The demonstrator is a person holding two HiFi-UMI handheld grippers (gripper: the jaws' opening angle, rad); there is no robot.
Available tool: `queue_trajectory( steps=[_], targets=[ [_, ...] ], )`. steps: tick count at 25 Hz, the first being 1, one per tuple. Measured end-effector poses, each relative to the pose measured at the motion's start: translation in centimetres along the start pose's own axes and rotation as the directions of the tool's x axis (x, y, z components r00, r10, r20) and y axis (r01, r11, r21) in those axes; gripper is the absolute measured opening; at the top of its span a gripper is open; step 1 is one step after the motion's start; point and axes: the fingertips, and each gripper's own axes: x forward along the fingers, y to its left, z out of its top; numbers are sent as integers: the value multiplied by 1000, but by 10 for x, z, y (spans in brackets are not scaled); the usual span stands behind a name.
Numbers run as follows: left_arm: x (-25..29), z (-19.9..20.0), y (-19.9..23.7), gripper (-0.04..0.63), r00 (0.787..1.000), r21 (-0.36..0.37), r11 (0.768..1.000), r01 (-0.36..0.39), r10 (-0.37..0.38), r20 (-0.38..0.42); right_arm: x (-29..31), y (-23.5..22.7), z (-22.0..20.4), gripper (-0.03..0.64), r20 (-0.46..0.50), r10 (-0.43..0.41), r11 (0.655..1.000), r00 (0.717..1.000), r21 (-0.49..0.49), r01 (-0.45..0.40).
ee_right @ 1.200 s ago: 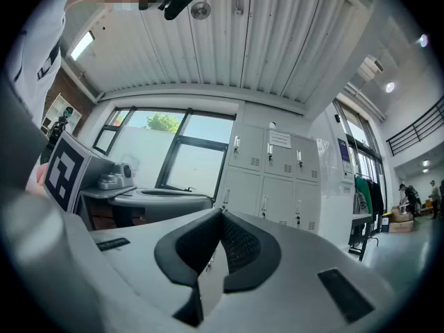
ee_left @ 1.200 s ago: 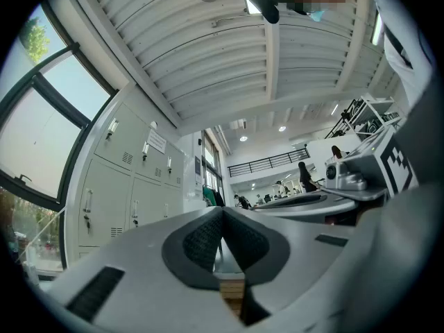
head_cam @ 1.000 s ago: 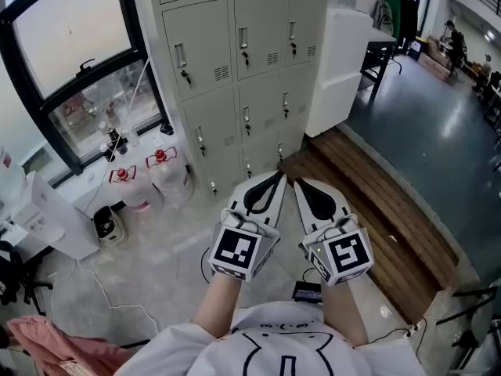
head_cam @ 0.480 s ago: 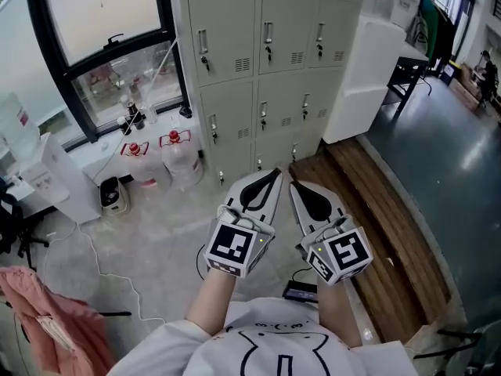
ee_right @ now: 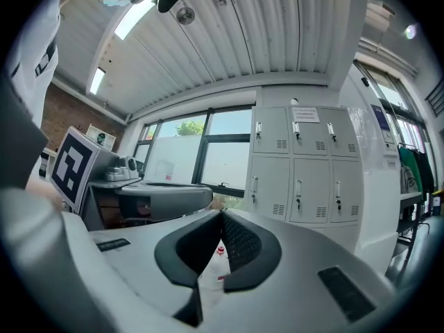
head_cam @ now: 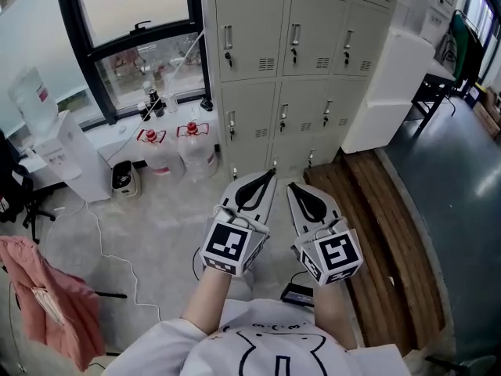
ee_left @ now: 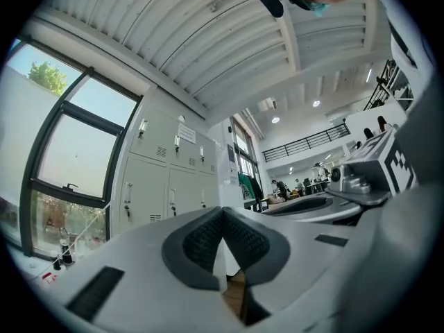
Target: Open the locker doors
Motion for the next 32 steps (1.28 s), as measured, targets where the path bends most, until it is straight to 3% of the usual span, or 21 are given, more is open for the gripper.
queue_trajectory(
  steps=[9, 13, 20, 32],
  targets=[
    [31, -26, 49, 20, 997, -41, 996, -83, 83, -1, 48, -16, -27, -12, -29, 72, 997, 997, 31, -71],
    [51, -39, 77, 20, 995, -26, 995, -100, 100, -30, 81, -32, -34, -12, -30, 90, 995, 996, 48, -88],
    [91, -57, 160, 20, 981, -36, 981, -189, 188, -38, 165, -50, -59, -12, -42, 163, 984, 986, 72, -160],
    [161, -108, 290, 20, 964, -64, 967, -247, 239, -113, 313, -82, -96, -12, -91, 242, 969, 966, 74, -236]
  ],
)
